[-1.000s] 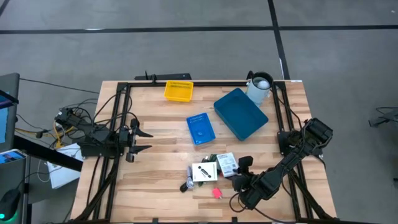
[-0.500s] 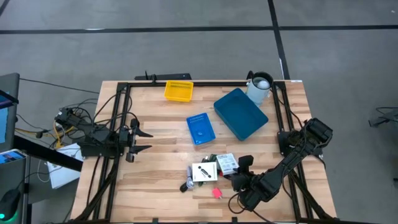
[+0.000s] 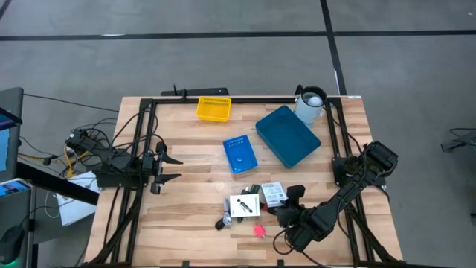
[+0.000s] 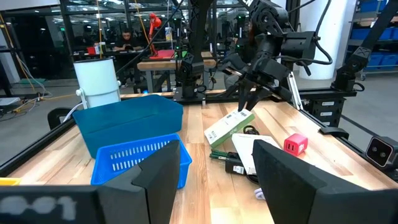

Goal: Pick and place items into bin
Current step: Put the white card reader box into the yellow bin

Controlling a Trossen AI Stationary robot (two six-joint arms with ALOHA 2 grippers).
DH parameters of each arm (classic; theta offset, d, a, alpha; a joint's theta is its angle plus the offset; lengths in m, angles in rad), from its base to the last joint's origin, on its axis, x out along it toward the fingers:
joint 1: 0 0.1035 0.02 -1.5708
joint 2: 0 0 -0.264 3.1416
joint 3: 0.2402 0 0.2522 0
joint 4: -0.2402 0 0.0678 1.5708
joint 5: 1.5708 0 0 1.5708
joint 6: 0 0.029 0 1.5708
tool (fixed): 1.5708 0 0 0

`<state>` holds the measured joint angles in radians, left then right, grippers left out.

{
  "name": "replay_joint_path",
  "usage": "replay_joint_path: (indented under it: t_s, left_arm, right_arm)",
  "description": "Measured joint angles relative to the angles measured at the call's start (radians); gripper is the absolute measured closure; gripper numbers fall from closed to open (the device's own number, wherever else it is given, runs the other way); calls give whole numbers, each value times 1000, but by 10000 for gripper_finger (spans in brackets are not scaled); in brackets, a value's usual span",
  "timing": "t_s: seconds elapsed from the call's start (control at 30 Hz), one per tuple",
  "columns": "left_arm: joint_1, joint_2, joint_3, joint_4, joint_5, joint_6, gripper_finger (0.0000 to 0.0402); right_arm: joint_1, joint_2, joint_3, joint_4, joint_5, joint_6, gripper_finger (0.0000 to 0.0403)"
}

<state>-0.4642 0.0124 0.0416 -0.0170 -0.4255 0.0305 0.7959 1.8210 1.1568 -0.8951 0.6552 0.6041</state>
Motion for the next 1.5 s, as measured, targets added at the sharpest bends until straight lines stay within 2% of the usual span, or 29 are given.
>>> replay_joint_path:
  t_s: [1.13, 1.37, 1.5]
  left_arm:
    - [0, 0, 0, 0, 0, 3, 210]
    - [0, 0, -1, 10, -5, 152, 210]
    - [0, 0, -1, 9, -1, 65, 210]
  right_arm:
    - [2, 0, 1, -17, 0, 26, 349]
    - [1, 0, 40, -39, -2, 26, 349]
    - [-3, 0, 68, -45, 0, 26, 349]
